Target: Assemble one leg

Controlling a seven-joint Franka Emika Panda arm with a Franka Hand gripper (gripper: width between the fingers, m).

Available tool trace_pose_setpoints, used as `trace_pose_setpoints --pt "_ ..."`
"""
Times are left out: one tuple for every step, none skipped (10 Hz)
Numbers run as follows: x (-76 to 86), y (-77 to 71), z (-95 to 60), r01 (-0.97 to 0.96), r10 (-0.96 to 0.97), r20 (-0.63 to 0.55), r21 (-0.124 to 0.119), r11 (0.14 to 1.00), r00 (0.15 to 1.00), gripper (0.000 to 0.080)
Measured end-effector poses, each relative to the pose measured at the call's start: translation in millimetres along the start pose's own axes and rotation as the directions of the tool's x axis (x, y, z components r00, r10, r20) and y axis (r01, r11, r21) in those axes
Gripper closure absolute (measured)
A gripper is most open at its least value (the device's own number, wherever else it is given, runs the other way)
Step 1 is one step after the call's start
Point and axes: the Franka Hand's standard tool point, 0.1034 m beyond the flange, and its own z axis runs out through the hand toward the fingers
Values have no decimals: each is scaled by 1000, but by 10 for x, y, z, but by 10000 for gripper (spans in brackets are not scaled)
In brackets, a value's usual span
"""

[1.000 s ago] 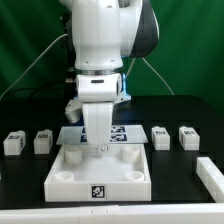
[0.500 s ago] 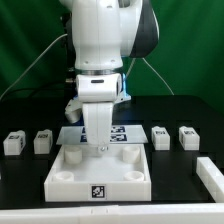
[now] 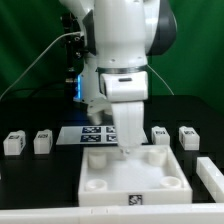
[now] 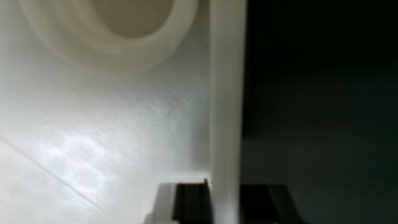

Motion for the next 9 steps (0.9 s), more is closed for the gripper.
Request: trace_pose_setpoints --pt "83 75 26 -14 14 -6 -6 1000 1000 741" --pt "154 108 34 -33 33 -10 -9 999 999 741" --pt "232 158 38 -55 55 -15 -15 998 998 741" --pt "304 210 43 -56 56 -18 -20 998 998 741" --pt "339 208 47 -54 54 -17 -18 998 998 741" --pt "342 207 47 -60 60 -15 -19 998 998 741" --pt "342 207 47 -55 54 -12 -20 998 998 741" --pt "340 212 46 -38 38 -10 -27 999 999 741" --pt "335 225 45 -24 23 -10 -44 999 1000 741"
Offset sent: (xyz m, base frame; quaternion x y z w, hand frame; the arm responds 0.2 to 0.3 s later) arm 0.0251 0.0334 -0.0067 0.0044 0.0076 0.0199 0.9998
